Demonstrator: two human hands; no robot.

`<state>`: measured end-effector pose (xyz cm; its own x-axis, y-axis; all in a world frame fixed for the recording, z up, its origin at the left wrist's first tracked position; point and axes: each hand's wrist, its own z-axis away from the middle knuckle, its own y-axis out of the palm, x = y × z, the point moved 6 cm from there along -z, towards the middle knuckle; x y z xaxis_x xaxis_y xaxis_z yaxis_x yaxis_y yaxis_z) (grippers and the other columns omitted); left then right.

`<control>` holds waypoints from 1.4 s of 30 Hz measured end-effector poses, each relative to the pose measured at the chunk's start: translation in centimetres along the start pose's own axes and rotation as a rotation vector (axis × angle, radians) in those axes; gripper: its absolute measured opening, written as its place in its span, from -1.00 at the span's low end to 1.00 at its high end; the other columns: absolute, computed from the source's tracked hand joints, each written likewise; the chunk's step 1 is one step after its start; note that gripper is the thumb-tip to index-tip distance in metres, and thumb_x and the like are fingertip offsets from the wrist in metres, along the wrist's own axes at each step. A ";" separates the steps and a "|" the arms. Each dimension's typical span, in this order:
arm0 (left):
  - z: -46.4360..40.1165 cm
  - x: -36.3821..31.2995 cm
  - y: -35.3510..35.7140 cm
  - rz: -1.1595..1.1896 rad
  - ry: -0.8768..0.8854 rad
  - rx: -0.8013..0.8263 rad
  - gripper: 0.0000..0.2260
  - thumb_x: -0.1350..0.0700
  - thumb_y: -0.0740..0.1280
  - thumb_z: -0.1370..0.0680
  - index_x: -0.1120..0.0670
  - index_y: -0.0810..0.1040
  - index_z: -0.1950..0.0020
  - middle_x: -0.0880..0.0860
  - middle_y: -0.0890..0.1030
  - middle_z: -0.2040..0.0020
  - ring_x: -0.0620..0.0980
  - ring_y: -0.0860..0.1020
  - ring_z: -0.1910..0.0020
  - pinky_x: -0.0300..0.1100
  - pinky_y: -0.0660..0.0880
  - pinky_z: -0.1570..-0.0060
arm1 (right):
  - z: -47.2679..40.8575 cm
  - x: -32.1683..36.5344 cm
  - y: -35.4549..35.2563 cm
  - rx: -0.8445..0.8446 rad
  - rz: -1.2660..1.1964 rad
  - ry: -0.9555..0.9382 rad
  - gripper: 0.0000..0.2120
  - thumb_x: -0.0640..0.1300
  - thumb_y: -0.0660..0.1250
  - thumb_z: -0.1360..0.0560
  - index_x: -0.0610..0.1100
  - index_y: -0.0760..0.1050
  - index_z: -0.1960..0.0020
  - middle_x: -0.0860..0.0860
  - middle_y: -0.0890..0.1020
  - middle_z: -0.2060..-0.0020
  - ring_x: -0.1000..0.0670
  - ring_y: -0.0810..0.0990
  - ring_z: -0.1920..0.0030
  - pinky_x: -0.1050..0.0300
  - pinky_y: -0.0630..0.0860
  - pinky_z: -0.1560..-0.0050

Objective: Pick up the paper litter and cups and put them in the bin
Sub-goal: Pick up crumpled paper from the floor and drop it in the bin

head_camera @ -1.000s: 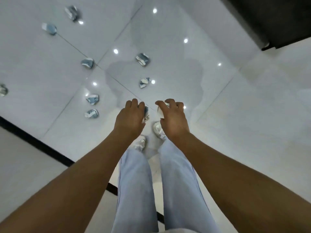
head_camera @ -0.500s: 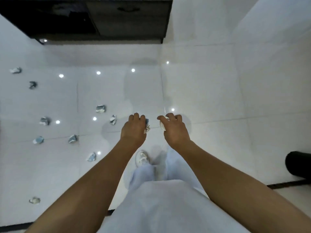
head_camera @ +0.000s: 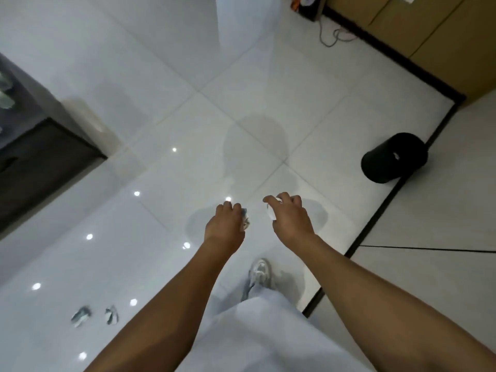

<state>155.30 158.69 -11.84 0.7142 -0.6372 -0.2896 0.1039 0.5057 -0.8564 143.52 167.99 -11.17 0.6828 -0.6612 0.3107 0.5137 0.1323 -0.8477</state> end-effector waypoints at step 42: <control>-49.7 -69.6 5.2 -0.344 0.679 0.338 -0.67 0.14 0.31 -0.51 0.10 0.42 -0.27 0.09 0.45 -0.16 0.06 0.43 -0.13 -0.15 0.46 0.03 | -23.8 -68.4 -26.8 -0.140 -0.443 0.709 -0.44 -0.28 0.34 -0.50 0.02 0.30 -0.44 -0.10 0.37 -0.35 -0.17 0.28 -0.36 -0.05 0.43 -0.24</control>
<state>71.78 176.79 -17.38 0.0433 -0.9456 -0.3223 0.5199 0.2968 -0.8010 70.68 192.10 -19.90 -0.0780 -0.9433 0.3227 0.5561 -0.3098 -0.7712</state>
